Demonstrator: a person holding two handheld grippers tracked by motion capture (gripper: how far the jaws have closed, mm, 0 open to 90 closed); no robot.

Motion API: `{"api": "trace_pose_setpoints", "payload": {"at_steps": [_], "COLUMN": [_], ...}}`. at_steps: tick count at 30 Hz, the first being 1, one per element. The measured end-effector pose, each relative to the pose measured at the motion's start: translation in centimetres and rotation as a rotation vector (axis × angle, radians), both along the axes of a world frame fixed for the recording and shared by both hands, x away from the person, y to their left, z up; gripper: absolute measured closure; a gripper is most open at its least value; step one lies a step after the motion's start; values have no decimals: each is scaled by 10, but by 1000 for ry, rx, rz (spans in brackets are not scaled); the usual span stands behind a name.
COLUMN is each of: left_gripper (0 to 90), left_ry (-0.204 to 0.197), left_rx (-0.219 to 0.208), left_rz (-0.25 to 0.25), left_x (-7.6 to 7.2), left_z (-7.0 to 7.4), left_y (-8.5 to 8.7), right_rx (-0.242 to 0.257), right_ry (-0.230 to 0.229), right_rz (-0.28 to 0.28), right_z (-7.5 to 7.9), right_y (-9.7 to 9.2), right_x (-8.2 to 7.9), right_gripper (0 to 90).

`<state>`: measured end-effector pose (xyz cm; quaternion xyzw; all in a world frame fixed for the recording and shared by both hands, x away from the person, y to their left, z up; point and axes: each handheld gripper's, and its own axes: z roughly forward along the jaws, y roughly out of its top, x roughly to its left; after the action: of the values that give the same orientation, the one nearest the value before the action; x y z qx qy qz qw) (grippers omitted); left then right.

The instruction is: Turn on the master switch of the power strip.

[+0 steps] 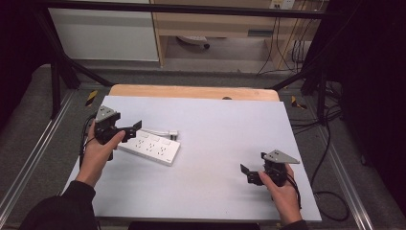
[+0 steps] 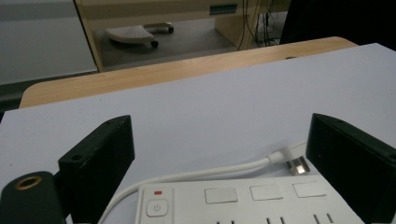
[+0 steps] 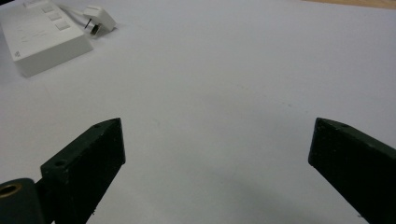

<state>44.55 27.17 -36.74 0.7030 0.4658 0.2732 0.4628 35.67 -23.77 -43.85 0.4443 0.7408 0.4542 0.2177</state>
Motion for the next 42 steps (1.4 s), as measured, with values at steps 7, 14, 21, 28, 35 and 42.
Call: {"api": "trace_pose_setpoints", "payload": {"at_steps": [7,14,21,28,35,42], "left_gripper": [86,117,136,247,462,539], "left_ry": [37,71,106,125,139,146], "left_rx": [13,51,67,76,86,99], "left_rz": [23,34,35,45,70,66], "left_x": [10,17,22,27,28,28], "left_z": [-10,-22,-28,-32,-38,-43], "left_y": [5,7,5,5,11,11], "right_rx": [2,6,14,13,8,7], "right_ry": [-1,6,6,1,4,2], "right_rz": [-1,-12,-21,-22,-18,-18], "right_z": [0,-1,0,0,0,0], "right_y": [0,-2,-4,-4,-4,-4], "right_x": [0,-1,-3,-2,-2,-2], "right_gripper": [42,42,42,43,45,45]}}
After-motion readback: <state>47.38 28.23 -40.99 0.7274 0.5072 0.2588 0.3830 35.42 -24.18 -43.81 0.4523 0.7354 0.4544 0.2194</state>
